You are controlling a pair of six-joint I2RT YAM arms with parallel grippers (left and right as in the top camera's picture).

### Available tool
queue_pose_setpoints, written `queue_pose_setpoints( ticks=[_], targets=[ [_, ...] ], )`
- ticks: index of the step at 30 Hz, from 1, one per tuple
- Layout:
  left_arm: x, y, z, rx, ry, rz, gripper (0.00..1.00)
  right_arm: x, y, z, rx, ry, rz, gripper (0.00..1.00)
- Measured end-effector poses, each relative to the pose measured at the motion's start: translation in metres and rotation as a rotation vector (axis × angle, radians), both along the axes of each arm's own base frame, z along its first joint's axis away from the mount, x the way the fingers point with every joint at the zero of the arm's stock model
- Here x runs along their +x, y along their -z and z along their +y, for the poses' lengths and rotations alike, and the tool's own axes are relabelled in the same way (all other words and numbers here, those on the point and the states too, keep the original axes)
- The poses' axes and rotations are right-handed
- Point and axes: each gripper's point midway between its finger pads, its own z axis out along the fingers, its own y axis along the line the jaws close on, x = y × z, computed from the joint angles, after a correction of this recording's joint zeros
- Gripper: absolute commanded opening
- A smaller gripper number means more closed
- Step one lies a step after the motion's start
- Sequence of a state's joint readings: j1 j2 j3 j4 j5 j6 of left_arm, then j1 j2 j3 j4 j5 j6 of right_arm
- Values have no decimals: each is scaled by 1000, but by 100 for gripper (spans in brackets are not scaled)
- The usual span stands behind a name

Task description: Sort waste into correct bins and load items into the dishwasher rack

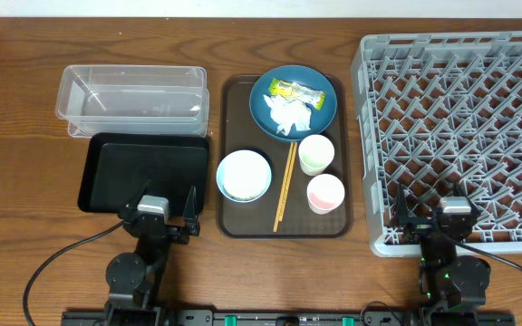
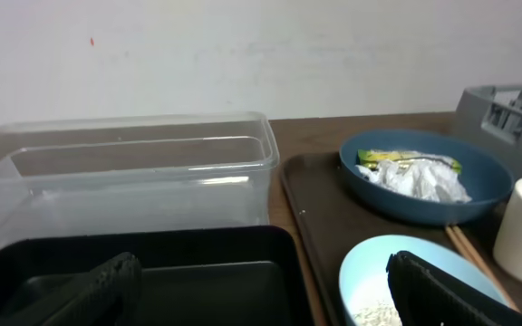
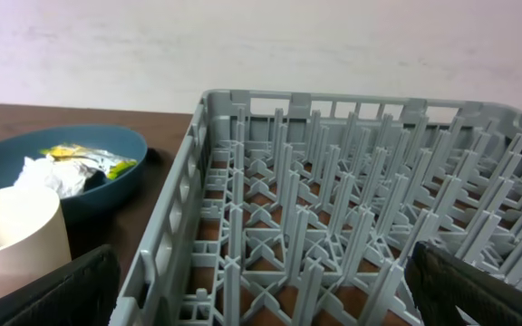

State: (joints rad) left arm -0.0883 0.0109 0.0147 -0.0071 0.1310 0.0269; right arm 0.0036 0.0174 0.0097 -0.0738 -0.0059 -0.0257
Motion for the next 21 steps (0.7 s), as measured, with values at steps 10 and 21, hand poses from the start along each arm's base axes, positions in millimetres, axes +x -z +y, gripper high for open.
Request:
queue_pose_setpoints(
  ticks=[10,21],
  targets=[
    [-6,25,1,-111,-26,202,89,-6,-4,-6,66,44,62,99],
    [11,-11,-10,-130,1,482,89,0,-36,-11,103,90,264,99]
  ],
)
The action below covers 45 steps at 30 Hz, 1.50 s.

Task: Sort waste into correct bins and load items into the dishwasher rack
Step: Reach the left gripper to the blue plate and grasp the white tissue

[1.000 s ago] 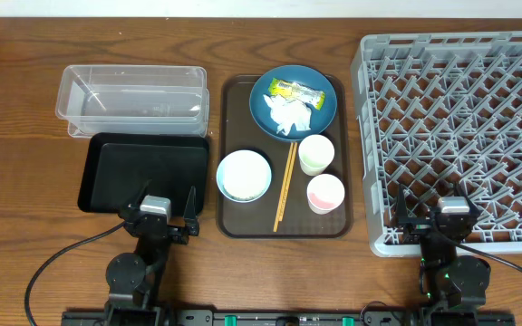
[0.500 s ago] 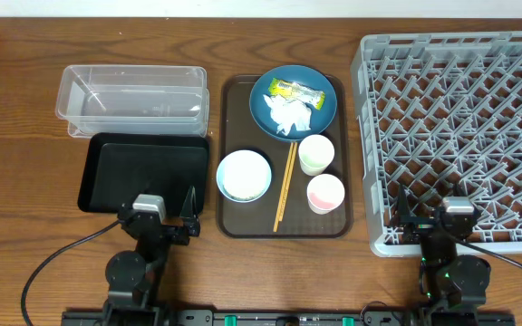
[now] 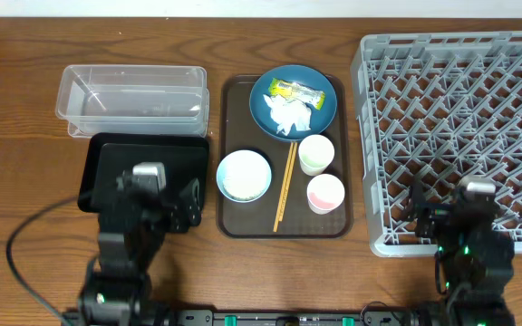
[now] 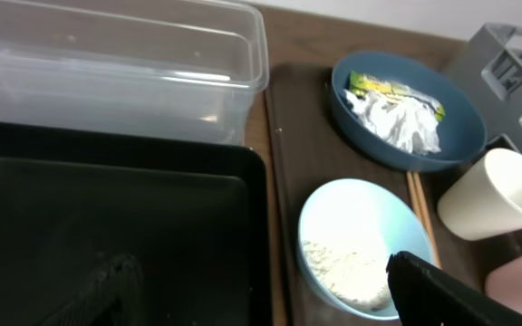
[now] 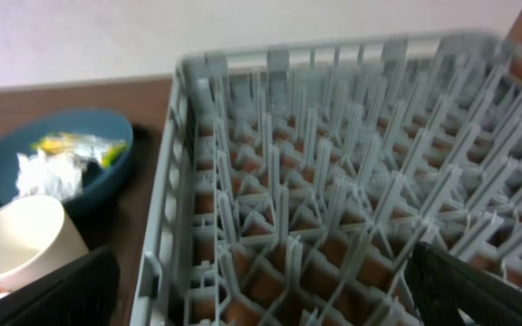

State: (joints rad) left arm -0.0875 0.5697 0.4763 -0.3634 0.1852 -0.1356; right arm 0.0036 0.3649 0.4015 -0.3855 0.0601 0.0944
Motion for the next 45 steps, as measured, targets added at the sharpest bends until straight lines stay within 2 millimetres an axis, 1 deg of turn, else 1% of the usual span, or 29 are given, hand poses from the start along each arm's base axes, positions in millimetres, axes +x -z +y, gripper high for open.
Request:
queue_pose_setpoints(
  ticks=[4,9,12,14,18,21,24,26,31,33,35,38,41,42,45],
  targets=[
    [8,-6,-7,-10,30,175,89,6,3,1,9,-4,160,99],
    [10,-13,-18,-34,72,414,89,15,1,4,18,-15,348,99],
    [13,-17,-21,-42,82,489,89,24,0,5,20,-18,439,99],
    [15,-14,-23,-47,87,516,89,27,1,5,23,-21,483,99],
    [14,2,-24,-53,86,593,89,35,2,10,39,-44,517,99],
    [22,4,-27,-71,91,588,89,36,2,14,52,-62,523,99],
    [37,-4,-29,-81,94,531,89,36,2,16,60,-74,522,99],
    [50,-14,-31,-84,97,498,89,36,2,17,63,-77,522,99],
    [98,-49,-38,-84,110,419,89,36,1,19,69,-86,522,99],
    [119,-60,-48,-77,134,393,89,36,1,19,70,-87,520,99],
    [138,-65,-60,-61,164,377,89,36,1,19,74,-86,520,99],
    [161,-63,-84,-15,211,362,89,36,1,19,75,-86,521,99],
    [182,-54,-109,37,245,327,89,36,1,19,77,-84,521,99],
    [188,-49,-119,54,256,314,89,36,1,19,78,-84,521,99],
    [196,-33,-145,84,292,301,89,35,1,19,80,-82,523,99]
  ],
)
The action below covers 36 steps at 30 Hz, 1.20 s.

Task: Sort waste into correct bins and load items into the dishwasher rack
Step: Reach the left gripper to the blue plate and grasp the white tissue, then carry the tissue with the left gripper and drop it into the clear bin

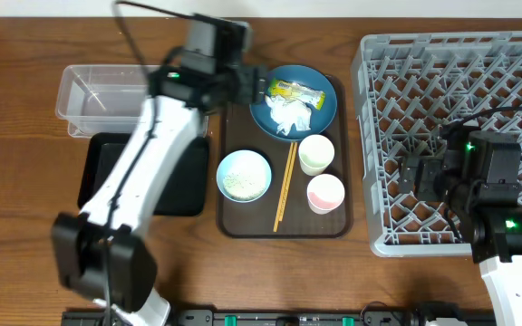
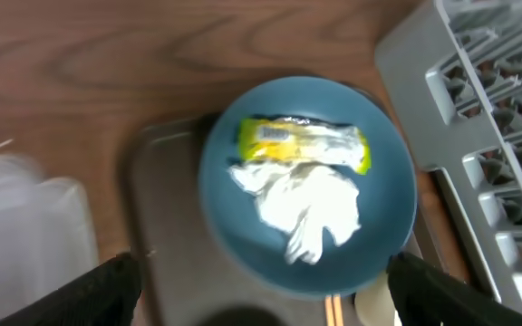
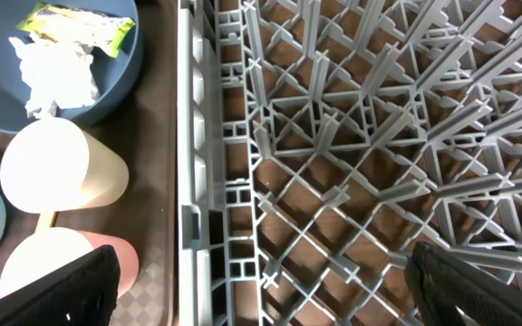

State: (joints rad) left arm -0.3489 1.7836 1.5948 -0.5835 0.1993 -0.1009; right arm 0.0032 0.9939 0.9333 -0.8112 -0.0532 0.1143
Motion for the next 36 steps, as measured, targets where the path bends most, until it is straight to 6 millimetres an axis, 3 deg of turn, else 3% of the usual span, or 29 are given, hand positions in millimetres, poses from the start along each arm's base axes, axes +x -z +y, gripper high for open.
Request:
queue_pose_setpoints(
  ticks=[4,9,14,18,25,26,33,36],
  targets=[
    [4,28,-38,23,59,-1,89,0,0,0,0,0,2,99],
    [-1,80,-73,68,121,61,89,-2,2,0,0,0,12,99],
    [-5,132,-86,118,158,130,88,-4,3,0,0,1,18,99],
    [-8,159,-84,150,162,172,69,-5,4,0,0,1,28,99],
    [-7,167,-82,166,157,181,12,-6,4,0,0,1,29,99],
    [-7,167,-82,166,156,182,9,-6,4,0,0,1,29,99],
    [-9,166,-77,174,155,192,6,-6,4,0,0,1,29,99],
    [-13,152,-63,181,137,212,6,-6,4,0,0,1,29,99]
  ],
)
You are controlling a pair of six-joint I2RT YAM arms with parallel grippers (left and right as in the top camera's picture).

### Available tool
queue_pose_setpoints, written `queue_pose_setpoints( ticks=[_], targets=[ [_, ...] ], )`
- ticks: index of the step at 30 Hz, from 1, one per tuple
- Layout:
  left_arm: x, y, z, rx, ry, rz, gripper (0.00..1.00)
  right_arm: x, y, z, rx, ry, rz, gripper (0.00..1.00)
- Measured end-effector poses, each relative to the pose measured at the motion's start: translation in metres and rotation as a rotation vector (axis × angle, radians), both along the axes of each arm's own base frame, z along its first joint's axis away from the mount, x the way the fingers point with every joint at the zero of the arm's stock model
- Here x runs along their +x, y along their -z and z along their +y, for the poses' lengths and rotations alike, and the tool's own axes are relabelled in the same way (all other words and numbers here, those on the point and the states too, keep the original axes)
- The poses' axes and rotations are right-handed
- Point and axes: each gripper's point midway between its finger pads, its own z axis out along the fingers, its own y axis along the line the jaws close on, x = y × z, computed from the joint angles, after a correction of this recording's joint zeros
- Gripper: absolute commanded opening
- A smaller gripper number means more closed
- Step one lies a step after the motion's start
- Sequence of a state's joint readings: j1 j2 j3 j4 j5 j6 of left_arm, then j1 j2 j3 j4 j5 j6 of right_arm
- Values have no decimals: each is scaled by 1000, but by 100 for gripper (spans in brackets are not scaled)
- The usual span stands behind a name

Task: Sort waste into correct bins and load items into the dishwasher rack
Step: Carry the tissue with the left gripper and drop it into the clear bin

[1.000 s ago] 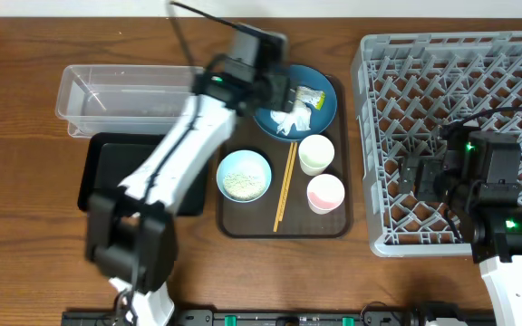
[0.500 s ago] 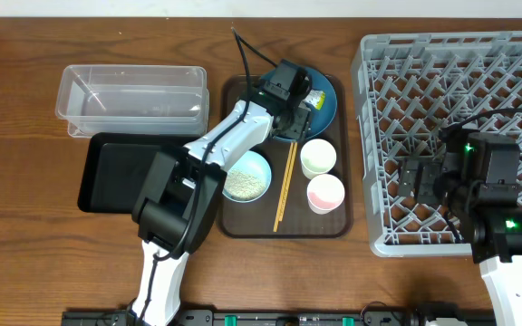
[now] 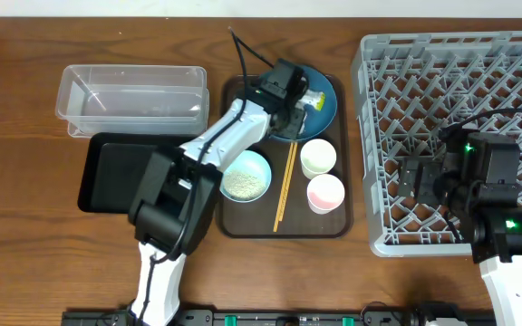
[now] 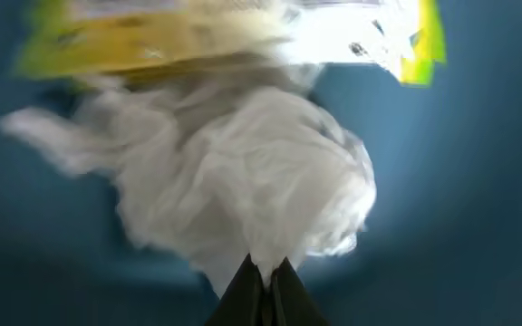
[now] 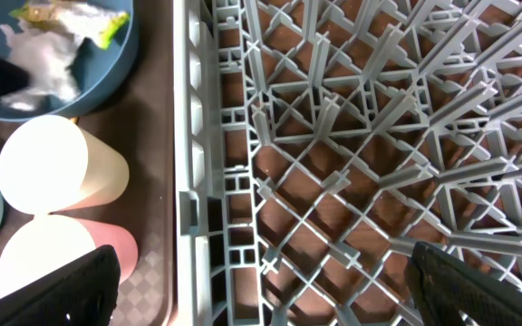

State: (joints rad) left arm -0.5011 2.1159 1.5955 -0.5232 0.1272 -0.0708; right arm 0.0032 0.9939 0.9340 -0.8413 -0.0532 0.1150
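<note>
A blue plate (image 3: 326,107) at the far end of the brown tray (image 3: 234,222) holds a crumpled white tissue (image 4: 243,172) and a yellow wrapper (image 4: 198,27). My left gripper (image 4: 263,276) is down in the plate, its tips pinched shut on the tissue's near edge. In the overhead view the left gripper (image 3: 286,107) covers most of the tissue. My right gripper (image 5: 265,290) hovers open over the left edge of the grey dishwasher rack (image 3: 515,54), holding nothing.
On the tray stand a cream cup (image 3: 317,156), a pink cup (image 3: 325,193), a light blue bowl (image 3: 245,176) with white crumbs, and chopsticks (image 3: 285,186). A clear bin (image 3: 130,91) and a black bin (image 3: 116,172) sit to the left.
My left gripper was open above the blue plate; now it is low in the plate and shut on the white tissue. The right gripper has barely shifted over the rack.
Both grippers were open and low at the table's front edge, then a little higher. Later the left was above the blue plate and the right above the rack's left side. Now the left pinches the tissue in the plate.
</note>
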Motion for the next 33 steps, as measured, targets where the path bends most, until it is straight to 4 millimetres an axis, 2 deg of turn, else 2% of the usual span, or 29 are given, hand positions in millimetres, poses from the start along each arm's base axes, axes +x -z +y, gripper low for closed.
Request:
queue_pose_setpoints(
  ticks=[3,8,10,13,17,20,22,23,24,28,31,33],
  targets=[
    [0,-37,20,-12,-36,-23,6,0,0,0,0,0,0,99],
    [6,-122,69,-68,-133,-148,6,0,0,0,0,0,0,99],
    [9,-148,90,-86,-176,-196,6,0,0,0,0,0,0,99],
    [12,-174,125,-98,-247,-248,6,0,0,0,0,0,0,99],
    [18,-184,166,-93,-335,-272,7,0,0,0,0,0,0,99],
    [24,-180,197,-79,-404,-267,6,0,0,0,0,0,0,99],
    [26,-175,216,-69,-444,-258,12,0,0,0,0,0,-1,99],
    [28,-172,224,-64,-460,-251,16,0,0,0,0,0,0,99],
    [29,-168,230,-58,-474,-244,31,0,0,0,0,0,0,99],
    [33,-146,242,-40,-499,-198,65,0,0,0,0,0,0,99],
    [34,-134,240,-50,-514,-168,82,0,0,0,0,0,0,99],
    [37,-136,234,-85,-512,-171,84,0,0,0,0,0,-1,99]
  ],
)
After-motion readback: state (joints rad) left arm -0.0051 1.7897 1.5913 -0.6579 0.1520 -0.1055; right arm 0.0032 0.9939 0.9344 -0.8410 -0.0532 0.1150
